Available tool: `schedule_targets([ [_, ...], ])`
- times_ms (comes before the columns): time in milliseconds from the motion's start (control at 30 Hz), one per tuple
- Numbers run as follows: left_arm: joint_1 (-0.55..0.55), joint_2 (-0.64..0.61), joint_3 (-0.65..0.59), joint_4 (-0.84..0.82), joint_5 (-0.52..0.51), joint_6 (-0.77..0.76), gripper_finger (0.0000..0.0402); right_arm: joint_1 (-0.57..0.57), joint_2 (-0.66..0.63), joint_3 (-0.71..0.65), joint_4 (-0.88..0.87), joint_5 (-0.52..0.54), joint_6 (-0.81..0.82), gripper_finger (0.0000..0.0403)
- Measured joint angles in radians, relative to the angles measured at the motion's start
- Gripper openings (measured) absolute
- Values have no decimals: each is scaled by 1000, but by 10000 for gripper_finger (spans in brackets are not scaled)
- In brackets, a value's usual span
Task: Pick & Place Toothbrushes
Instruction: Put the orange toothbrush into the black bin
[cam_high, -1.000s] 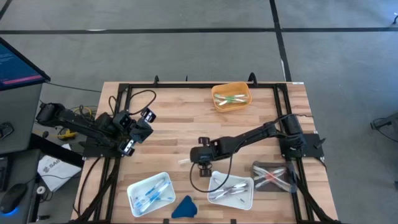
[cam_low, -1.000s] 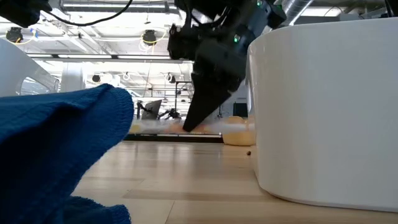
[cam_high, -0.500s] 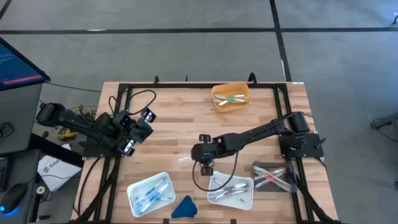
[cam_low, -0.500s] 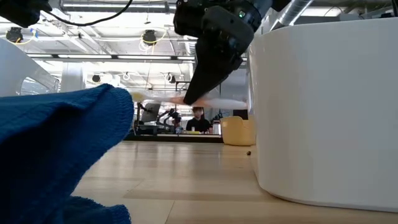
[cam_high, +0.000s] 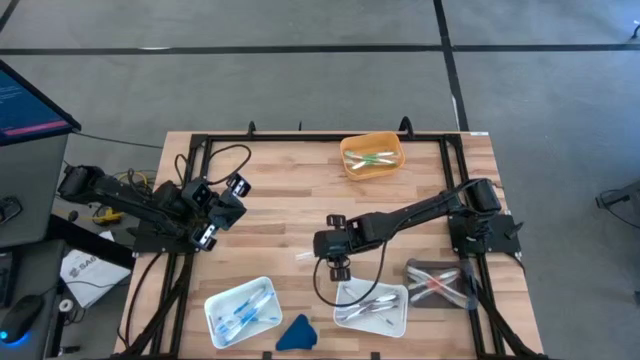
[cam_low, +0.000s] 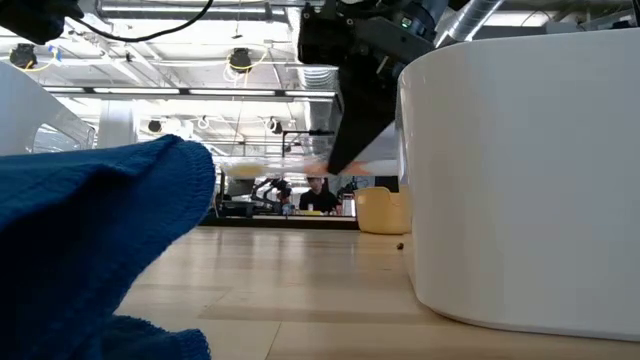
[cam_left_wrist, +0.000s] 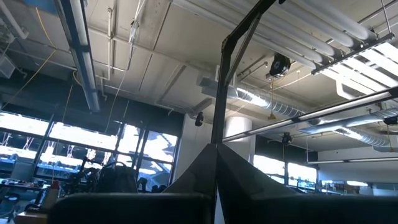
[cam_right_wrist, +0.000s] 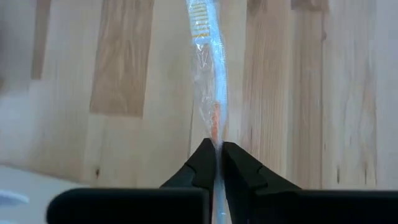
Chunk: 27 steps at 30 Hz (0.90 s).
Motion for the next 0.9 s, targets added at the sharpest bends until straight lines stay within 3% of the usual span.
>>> schedule_targets([
  [267, 0, 0, 0, 0, 0, 0, 4, 8, -31, 2, -83, 2, 25, 16],
  [567, 0, 0, 0, -2, 0, 0, 4, 71, -195, 0, -250, 90, 103, 6],
  [767, 0, 0, 0, -5, 0, 0, 4, 172, -344, 0, -366, 200, 204, 11],
  [900, 0, 0, 0, -4, 0, 0, 4, 255, -426, 0, -521, 288, 358, 4],
])
